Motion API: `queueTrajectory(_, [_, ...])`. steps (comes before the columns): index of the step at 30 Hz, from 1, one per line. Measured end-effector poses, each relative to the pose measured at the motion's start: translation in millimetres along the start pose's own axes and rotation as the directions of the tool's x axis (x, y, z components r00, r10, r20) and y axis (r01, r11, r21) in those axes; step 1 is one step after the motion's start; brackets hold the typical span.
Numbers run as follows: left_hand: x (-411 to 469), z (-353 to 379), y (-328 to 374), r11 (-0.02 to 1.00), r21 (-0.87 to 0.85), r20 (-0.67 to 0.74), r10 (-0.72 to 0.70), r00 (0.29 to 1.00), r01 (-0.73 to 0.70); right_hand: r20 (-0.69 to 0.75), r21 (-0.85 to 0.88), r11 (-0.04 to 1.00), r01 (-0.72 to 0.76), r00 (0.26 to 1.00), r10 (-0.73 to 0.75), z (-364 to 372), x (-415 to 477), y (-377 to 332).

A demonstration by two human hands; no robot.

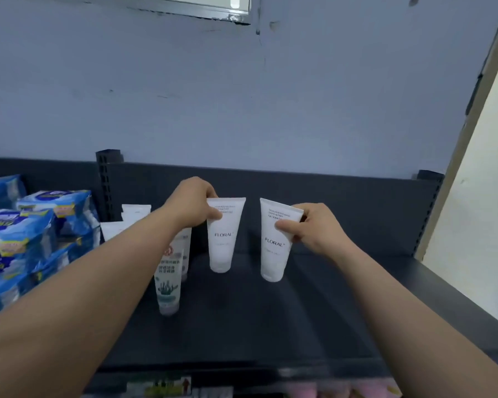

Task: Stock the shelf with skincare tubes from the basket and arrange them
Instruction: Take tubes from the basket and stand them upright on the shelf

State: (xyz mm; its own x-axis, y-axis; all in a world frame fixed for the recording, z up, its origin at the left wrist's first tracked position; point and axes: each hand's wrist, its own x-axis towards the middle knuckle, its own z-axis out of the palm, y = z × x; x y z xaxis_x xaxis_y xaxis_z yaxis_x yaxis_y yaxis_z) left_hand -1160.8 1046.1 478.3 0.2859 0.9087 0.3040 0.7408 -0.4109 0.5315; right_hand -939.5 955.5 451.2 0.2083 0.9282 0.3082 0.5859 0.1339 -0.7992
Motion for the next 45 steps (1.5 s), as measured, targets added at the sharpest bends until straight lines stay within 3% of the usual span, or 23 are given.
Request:
queueTrajectory(12, [78,33,-43,0.992,0.122,0.192,-0.001,0.981,-0.022,0.042,0.000,0.998,-0.066,0.997,0.066,36,58,18])
queueTrajectory(25, [87,29,-56,0.971,0.220,0.249,0.039,0.968,-0.096,0.119,0.010,0.998,-0.060,0.991,0.059,65,74,12])
queueTrajectory(32, [73,5,-55,0.959,0.225,0.096,0.157,0.983,-0.175,0.135,0.032,0.998,-0.053,0.990,0.049,85,74,4])
queueTrajectory(35, [61,-7,-55,0.932,0.307,0.005,0.201,0.980,-0.193,0.140,0.046,0.997,-0.054,0.989,0.048,94,74,2])
queueTrajectory(45, [27,-18,-62,0.897,0.423,-0.159,0.214,0.964,-0.129,0.193,-0.017,0.998,-0.065,0.979,0.067,104,80,12])
